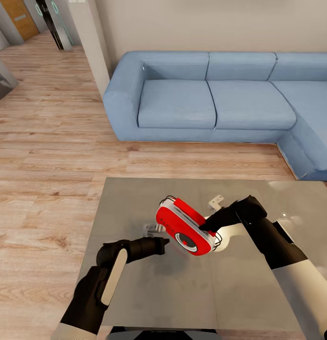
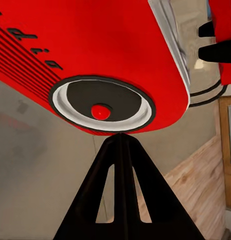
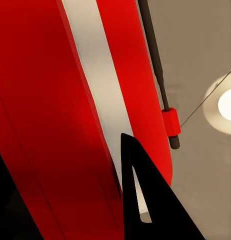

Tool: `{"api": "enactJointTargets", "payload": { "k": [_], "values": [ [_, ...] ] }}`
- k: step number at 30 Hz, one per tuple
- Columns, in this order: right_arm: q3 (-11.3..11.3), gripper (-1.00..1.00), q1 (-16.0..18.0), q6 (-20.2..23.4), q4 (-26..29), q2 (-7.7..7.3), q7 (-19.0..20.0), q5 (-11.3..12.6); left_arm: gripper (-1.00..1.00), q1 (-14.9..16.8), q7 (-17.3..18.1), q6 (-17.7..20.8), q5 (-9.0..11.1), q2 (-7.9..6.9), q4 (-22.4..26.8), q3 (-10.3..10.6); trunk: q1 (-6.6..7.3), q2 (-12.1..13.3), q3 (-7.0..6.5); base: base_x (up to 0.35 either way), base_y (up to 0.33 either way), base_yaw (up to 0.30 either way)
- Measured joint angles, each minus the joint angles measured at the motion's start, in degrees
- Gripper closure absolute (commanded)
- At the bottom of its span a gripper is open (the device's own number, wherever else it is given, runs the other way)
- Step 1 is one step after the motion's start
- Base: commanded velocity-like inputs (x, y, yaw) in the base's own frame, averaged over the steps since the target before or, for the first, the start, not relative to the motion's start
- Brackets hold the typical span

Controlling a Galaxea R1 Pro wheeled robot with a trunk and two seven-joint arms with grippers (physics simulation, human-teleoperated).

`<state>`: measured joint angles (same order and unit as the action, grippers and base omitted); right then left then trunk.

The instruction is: Turn on the radio receiver that's on the table in the living room.

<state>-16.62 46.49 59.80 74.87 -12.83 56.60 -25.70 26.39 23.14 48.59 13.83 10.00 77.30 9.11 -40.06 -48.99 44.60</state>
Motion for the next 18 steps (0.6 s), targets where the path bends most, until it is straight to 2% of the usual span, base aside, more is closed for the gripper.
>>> {"api": "enactJointTargets", "payload": {
  "k": [5,7,14,18],
  "values": [
    [-0.1,1.0,0.0,0.0,0.0,0.07,0.0,0.0,1.0,0.5,-0.1,-0.4,0.2,0.0,-0.4,0.3,0.0,0.0,0.0,0.0,0.0,0.0],
    [-0.1,1.0,0.0,0.0,0.0,0.07,0.0,0.0,1.0,1.7,-0.2,-0.5,0.3,0.0,-1.4,0.3,0.0,0.0,0.0,0.0,0.0,0.0],
    [-0.2,1.0,0.0,0.0,-0.1,0.08,0.0,0.0,1.0,4.8,-0.2,-2.6,0.3,0.0,-7.3,0.6,0.0,0.0,0.0,0.0,0.0,0.0],
    [-0.2,1.0,0.0,0.0,-0.1,0.08,0.0,0.0,1.0,5.1,-0.2,-3.1,0.3,0.0,-9.2,0.6,0.0,0.0,0.0,0.0,0.0,0.0]
  ]
}}
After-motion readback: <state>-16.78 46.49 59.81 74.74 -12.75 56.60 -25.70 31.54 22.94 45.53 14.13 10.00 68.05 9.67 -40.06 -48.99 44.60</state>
